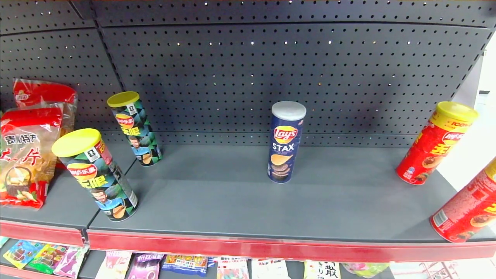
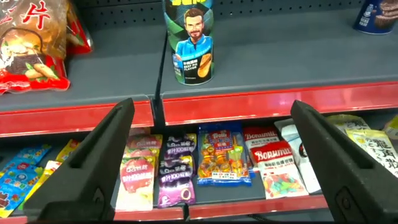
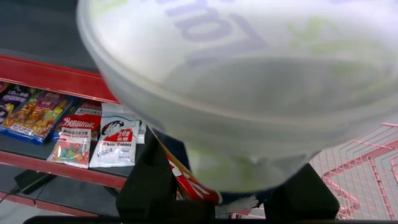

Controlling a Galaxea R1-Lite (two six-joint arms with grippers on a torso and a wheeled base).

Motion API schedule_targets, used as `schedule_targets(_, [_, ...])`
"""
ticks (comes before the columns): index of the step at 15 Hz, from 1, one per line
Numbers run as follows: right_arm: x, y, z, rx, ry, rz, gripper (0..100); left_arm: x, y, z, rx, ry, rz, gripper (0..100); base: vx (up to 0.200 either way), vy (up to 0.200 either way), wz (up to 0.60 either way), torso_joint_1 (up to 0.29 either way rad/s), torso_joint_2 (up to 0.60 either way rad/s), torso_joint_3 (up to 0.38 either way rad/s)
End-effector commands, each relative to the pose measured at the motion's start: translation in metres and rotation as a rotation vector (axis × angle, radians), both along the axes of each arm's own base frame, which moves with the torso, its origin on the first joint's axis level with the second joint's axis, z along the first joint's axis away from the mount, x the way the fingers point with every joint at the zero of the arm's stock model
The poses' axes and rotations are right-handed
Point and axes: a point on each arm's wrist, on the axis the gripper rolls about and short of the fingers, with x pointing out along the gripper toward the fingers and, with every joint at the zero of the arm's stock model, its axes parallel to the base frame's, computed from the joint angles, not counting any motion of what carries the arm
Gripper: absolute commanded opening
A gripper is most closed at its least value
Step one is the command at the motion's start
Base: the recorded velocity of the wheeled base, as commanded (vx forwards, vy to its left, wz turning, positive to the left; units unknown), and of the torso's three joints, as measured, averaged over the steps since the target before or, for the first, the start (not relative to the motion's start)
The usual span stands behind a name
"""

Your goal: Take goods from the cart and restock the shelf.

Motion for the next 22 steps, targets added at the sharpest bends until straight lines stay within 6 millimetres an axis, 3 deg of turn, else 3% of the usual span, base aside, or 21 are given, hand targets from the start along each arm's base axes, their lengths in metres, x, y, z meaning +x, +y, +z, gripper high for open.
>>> schedule_targets(1, [-0.001, 0.000, -0.005, 0.000, -0.011, -0.003, 0, 0.000, 0.000, 0.000, 0.000, 0.003, 0.001, 100, 0.000, 0.000, 0.00, 0.000, 0.00, 0.000])
schedule_targets(2, [-0.001, 0.000, -0.005, 0.001, -0.010, -0.002, 0, -0.002, 0.000, 0.017, -0.038, -0.031, -0.017, 100, 0.000, 0.000, 0.00, 0.000, 0.00, 0.000])
schedule_targets(3, [-0.001, 0.000, -0.005, 0.004, -0.010, -0.004, 0, 0.039, 0.000, 0.134, -0.252, 0.016, -0.022, 100, 0.000, 0.000, 0.00, 0.000, 0.00, 0.000])
schedule_targets(4, [-0.001, 0.000, -0.005, 0.004, -0.010, -0.002, 0, 0.057, -0.001, 0.181, -0.315, -0.048, -0.059, 100, 0.000, 0.000, 0.00, 0.000, 0.00, 0.000])
schedule_targets(5, [-0.001, 0.000, -0.005, 0.003, -0.006, -0.002, 0, 0.087, -0.005, 0.210, -0.305, -0.034, -0.150, 100, 0.000, 0.000, 0.00, 0.000, 0.00, 0.000])
schedule_targets(6, [0.000, 0.000, -0.005, 0.004, -0.004, -0.001, 0, 0.088, -0.009, 0.204, -0.244, 0.001, -0.275, 100, 0.000, 0.000, 0.00, 0.000, 0.00, 0.000])
schedule_targets(8, [-0.001, 0.000, -0.005, 0.003, -0.006, -0.002, 0, 0.086, -0.021, 0.165, -0.058, 0.097, -0.578, 100, 0.000, 0.000, 0.00, 0.000, 0.00, 0.000])
schedule_targets(10, [-0.001, 0.000, -0.005, 0.004, -0.012, -0.005, 0, 0.093, -0.034, 0.151, -0.007, 0.159, -0.746, 100, 0.000, 0.000, 0.00, 0.000, 0.00, 0.000])
schedule_targets(13, [-0.001, 0.000, -0.005, 0.004, -0.012, -0.005, 0, 0.126, -0.064, 0.155, 0.024, 0.249, -0.827, 100, 0.000, 0.000, 0.00, 0.000, 0.00, 0.000])
schedule_targets(16, [-0.001, 0.000, -0.005, 0.004, -0.010, -0.004, 0, 0.189, -0.118, 0.161, 0.057, 0.273, -0.808, 100, 0.000, 0.000, 0.00, 0.000, 0.00, 0.000])
schedule_targets(19, [-0.001, 0.000, -0.005, 0.004, -0.009, -0.004, 0, 0.240, -0.151, 0.151, 0.072, 0.317, -0.776, 100, 0.000, 0.000, 0.00, 0.000, 0.00, 0.000])
schedule_targets(22, [-0.001, 0.000, -0.005, 0.004, -0.010, -0.005, 0, 0.276, -0.183, 0.142, 0.084, 0.297, -0.811, 100, 0.000, 0.000, 0.00, 0.000, 0.00, 0.000])
